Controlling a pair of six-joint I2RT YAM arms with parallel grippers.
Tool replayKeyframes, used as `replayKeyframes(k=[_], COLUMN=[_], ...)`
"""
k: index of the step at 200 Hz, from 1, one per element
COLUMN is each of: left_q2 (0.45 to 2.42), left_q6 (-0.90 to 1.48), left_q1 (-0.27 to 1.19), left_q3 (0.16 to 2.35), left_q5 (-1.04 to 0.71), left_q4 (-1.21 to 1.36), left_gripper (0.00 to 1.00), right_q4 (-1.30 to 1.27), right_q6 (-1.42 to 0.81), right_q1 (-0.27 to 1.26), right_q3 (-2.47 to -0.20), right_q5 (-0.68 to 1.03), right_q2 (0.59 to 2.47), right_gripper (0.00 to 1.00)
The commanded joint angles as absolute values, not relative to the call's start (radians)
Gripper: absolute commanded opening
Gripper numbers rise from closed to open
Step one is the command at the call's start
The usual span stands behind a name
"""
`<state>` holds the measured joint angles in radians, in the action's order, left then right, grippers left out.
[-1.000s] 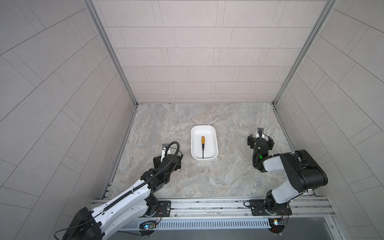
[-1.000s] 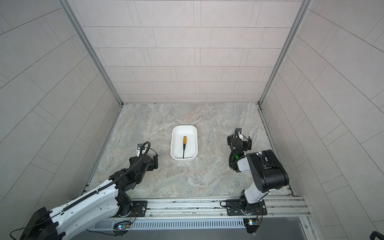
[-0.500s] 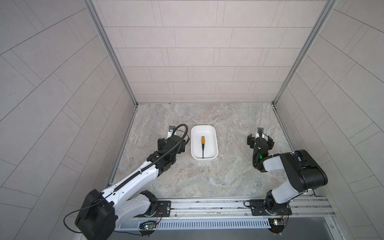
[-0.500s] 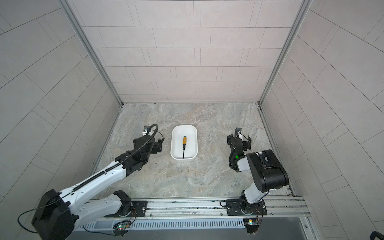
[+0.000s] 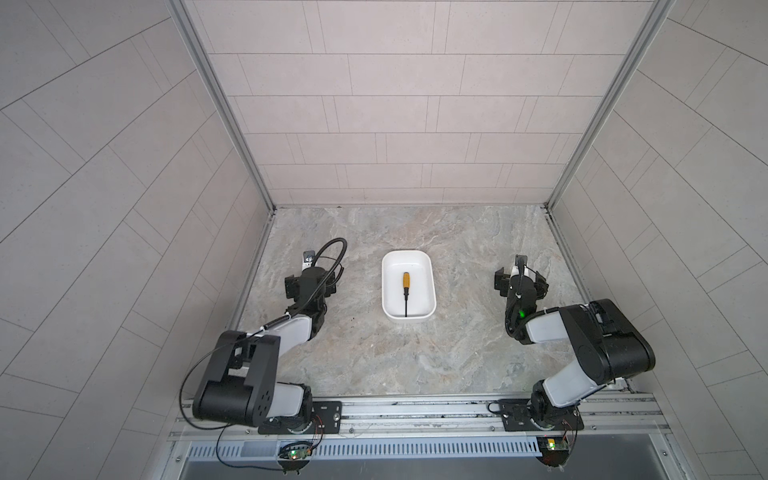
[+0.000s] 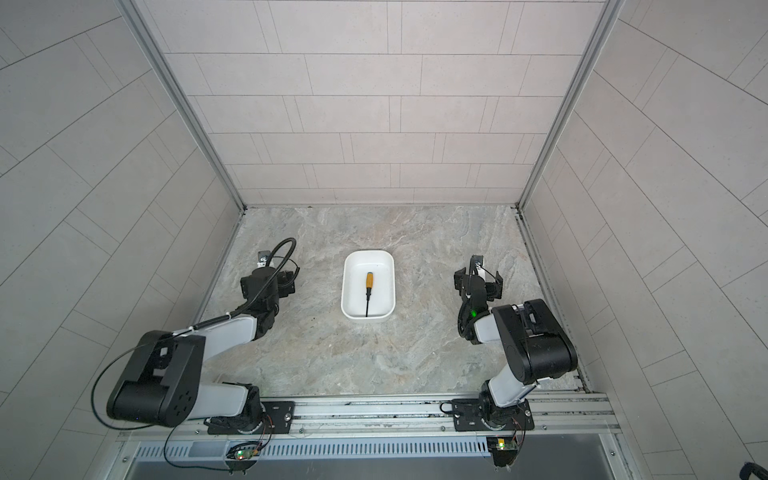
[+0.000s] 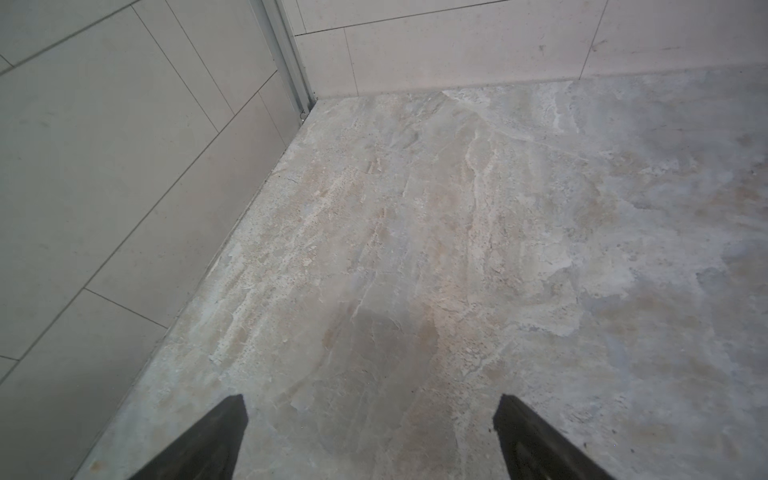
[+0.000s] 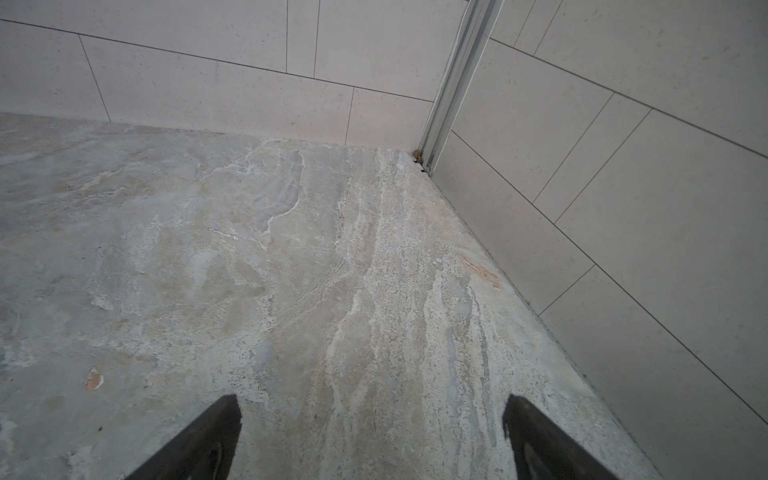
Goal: Put the screwdriver in the bin
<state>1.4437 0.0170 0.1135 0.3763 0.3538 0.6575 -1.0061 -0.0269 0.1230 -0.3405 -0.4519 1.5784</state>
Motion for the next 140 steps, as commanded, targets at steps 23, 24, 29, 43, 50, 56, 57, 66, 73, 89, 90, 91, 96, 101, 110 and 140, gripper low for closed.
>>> replayKeyframes(k=[23,24,29,43,50,56,57,66,73,89,90,91,96,101,110,140], left_q2=[1.549,1.545,1.54,1.557,1.575,1.596,1.597,1.579,1.574,1.594,1.595,1.595,1.587,1.581,1.587,1.585], left_q6=[0.064,0.066,0.078,0.067,0.054,0.038,0.037,0.037,0.03,0.022,0.021,0.021,0.023,0.024,0.025,0.024], left_q1=[0.043,0.042,0.037,0.035,0.035,0.037,0.037,0.041,0.049,0.054,0.054,0.054,0.057,0.056,0.055,0.055], left_q3=[0.338,0.344,0.37,0.405,0.39,0.38,0.378,0.392,0.405,0.387,0.386,0.386,0.386,0.389,0.387,0.385], left_q5=[0.277,0.276,0.278,0.271,0.258,0.253,0.253,0.255,0.269,0.273,0.274,0.274,0.276,0.274,0.274,0.273], left_q4=[0.971,0.958,0.894,0.856,0.912,0.969,0.973,0.921,0.884,0.949,0.953,0.955,0.944,0.926,0.938,0.944], left_gripper=[1.0,1.0,1.0,1.0,1.0,1.0,1.0,1.0,1.0,1.0,1.0,1.0,1.0,1.0,1.0,1.0], right_q4=[-1.022,-1.022,-1.023,-1.022,-1.022,-1.021,-1.021,-1.023,-1.022,-1.022,-1.023,-1.022,-1.022,-1.021,-1.022,-1.014], right_q6=[-0.03,-0.029,-0.03,-0.03,-0.028,-0.031,-0.031,-0.03,-0.03,-0.03,-0.03,-0.029,-0.029,-0.03,-0.03,-0.031], right_q1=[0.119,0.119,0.121,0.118,0.119,0.12,0.12,0.12,0.121,0.119,0.119,0.12,0.119,0.119,0.119,0.12], right_q3=[-0.347,-0.348,-0.345,-0.347,-0.346,-0.346,-0.347,-0.346,-0.347,-0.348,-0.348,-0.348,-0.348,-0.348,-0.347,-0.353], right_q5=[-0.456,-0.456,-0.457,-0.456,-0.456,-0.456,-0.455,-0.456,-0.455,-0.456,-0.456,-0.456,-0.456,-0.455,-0.456,-0.456], right_q2=[1.587,1.588,1.588,1.588,1.588,1.587,1.588,1.588,1.588,1.588,1.588,1.588,1.587,1.588,1.588,1.589], right_gripper=[0.99,0.99,0.99,0.99,0.99,0.99,0.99,0.99,0.99,0.99,0.99,0.99,0.99,0.99,0.99,0.99])
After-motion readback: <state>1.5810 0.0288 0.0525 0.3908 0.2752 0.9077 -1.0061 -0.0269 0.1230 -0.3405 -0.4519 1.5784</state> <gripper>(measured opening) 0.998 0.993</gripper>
